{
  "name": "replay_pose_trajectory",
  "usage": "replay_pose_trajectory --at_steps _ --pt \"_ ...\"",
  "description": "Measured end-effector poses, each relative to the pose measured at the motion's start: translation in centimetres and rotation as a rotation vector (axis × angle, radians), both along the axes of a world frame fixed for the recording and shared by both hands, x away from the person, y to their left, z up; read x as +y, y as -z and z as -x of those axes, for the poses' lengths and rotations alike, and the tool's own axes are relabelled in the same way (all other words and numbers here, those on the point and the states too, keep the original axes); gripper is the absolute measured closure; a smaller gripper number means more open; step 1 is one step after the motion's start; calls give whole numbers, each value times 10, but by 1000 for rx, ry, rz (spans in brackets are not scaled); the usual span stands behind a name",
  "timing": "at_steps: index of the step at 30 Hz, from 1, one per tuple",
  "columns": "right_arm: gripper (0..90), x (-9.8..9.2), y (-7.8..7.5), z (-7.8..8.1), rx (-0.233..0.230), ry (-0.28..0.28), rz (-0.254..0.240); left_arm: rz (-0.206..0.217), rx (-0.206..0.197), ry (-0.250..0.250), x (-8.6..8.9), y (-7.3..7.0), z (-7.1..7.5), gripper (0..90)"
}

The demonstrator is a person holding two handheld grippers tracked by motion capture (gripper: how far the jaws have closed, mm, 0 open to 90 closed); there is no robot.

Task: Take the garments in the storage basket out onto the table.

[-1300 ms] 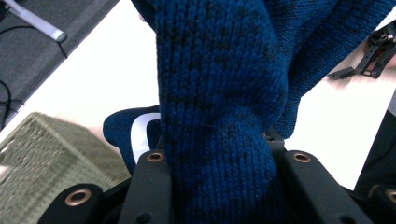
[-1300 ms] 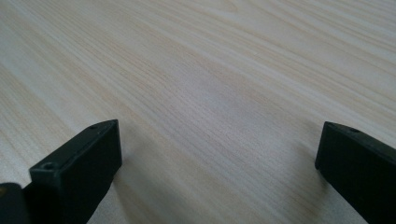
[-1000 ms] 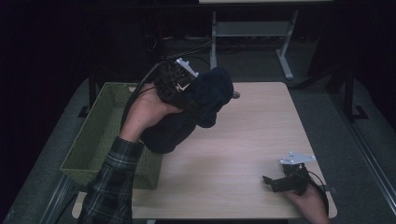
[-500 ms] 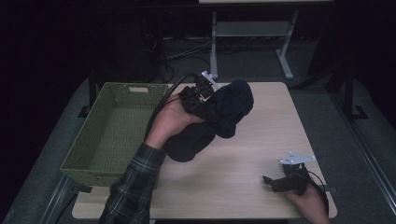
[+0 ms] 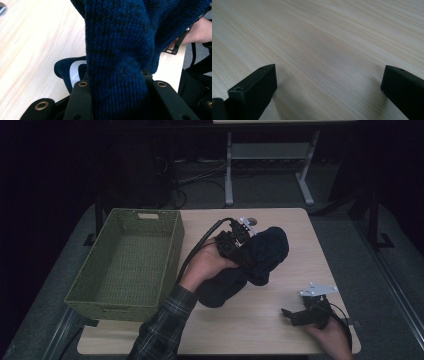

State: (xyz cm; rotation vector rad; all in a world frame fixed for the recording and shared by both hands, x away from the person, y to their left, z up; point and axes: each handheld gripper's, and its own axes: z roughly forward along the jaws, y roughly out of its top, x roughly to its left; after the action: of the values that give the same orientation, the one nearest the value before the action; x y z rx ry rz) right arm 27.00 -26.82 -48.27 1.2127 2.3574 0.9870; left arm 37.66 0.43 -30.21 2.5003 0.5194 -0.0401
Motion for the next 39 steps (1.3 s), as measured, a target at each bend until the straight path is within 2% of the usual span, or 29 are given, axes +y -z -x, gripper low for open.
replay_pose_trajectory --at_steps 8,14,18,21,23,25,29,33,39 --pt "1 0 0 0 -1 0 -1 16 40 24 -20 23 0 662" --pt "1 0 0 0 0 0 -1 20 78 31 -33 47 -3 660" --pt "1 0 0 0 1 0 -3 -5 93 48 -38 64 -11 658" --pt "1 0 0 0 0 -2 -1 -15 109 42 -40 76 -18 657" --pt "1 0 0 0 0 2 -1 -4 126 39 -38 82 -24 657" --pt "1 0 0 0 0 0 -4 28 144 29 -36 87 -30 656" --pt "1 0 0 0 0 0 -4 20 136 28 -32 94 -38 652" --pt "1 0 0 0 -1 0 -1 34 140 19 -30 101 -43 648" --pt "1 0 0 0 0 1 -1 -13 121 15 -33 111 -44 639"
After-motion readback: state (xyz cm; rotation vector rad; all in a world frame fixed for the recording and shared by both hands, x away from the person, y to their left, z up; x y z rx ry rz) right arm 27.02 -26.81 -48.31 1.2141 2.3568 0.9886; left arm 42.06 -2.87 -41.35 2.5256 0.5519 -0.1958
